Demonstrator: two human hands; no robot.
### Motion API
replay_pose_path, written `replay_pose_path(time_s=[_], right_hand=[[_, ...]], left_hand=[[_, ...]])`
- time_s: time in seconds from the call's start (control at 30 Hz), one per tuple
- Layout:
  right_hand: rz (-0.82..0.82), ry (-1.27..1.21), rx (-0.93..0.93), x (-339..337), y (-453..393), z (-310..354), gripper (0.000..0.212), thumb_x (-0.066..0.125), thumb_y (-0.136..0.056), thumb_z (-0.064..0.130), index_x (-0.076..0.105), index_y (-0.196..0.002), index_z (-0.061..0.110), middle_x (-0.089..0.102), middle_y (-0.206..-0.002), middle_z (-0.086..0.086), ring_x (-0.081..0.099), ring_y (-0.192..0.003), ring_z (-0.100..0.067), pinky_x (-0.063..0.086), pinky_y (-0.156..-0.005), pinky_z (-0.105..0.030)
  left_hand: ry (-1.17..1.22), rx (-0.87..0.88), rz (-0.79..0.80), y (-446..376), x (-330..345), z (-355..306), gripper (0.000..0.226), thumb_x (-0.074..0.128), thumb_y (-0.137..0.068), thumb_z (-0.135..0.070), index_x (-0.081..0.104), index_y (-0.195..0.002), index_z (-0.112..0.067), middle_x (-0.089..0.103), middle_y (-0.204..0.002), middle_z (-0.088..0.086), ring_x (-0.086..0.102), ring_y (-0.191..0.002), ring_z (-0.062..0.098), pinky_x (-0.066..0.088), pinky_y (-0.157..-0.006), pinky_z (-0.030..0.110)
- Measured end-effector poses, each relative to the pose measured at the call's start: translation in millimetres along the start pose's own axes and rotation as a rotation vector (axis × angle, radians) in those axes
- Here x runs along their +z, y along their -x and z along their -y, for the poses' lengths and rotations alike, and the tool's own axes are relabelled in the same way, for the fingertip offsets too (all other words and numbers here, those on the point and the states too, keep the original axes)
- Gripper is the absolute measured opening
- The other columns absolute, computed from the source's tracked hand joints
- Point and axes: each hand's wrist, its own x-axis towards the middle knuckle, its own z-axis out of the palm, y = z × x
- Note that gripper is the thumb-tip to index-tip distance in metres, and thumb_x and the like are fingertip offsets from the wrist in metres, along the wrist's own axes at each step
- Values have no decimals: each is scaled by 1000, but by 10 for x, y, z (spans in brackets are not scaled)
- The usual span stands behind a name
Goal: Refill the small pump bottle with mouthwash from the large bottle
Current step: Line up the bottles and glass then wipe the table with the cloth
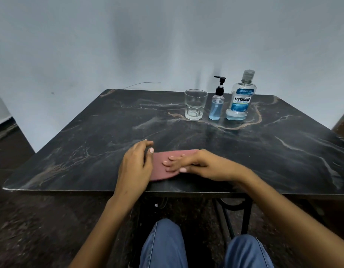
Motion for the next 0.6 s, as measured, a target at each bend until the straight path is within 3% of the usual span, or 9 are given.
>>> replay_pose_path(time_s=[0.1, 0.17, 0.37, 0.47, 0.53, 0.6], right_hand=[[191, -110, 14, -321, 364, -25, 28, 51, -95, 3, 63, -120, 0, 61, -131, -7, 48, -131, -11, 33, -114, -27], [220, -148, 45, -548, 518, -92, 27, 51, -95, 5, 65, -118, 1, 66, -125, -7, 56, -123, -16, 40, -108, -28], [-326, -625, 369, -1014, 415, -298, 23, 55, -90, 13, 74, -102, 17, 75, -99, 0, 69, -87, -8, 53, -69, -15], [-486, -781, 485, -1054, -64, -252, 25, 50, -94, 6, 68, -112, 6, 72, -96, -4, 67, -82, -12, 56, -67, -21], [-630, -639, 523, -999, -456, -182, 27, 49, -95, 4, 63, -117, -1, 68, -102, -11, 62, -86, -18, 53, -76, -26], [-790, -233, 548, -890, -858, -115, 26, 47, -95, 4, 66, -111, 0, 68, -105, -16, 61, -91, -25, 48, -76, -31]], left_hand=[[-52, 3, 53, -33, 15, -30, 30, 47, -98, -18, 57, -125, -10, 60, -129, 6, 52, -123, 21, 40, -102, 34], [-108, 8, 89, -76, 34, -55, 32, 46, -98, -20, 55, -128, -12, 58, -132, 5, 50, -125, 21, 38, -102, 34], [-166, 45, 156, -335, 102, -64, 34, 45, -99, -23, 52, -130, -13, 58, -131, 5, 50, -124, 22, 39, -99, 35], [-164, 32, 166, -603, 118, -48, 34, 44, -99, -22, 53, -130, -11, 59, -131, 8, 52, -123, 26, 41, -95, 36], [-165, 8, 160, -783, 117, -27, 34, 43, -100, -22, 52, -130, -10, 59, -131, 10, 53, -121, 28, 43, -93, 38], [-160, -12, 157, -931, 122, 8, 34, 43, -100, -22, 52, -130, -9, 60, -129, 10, 55, -119, 29, 45, -90, 40]])
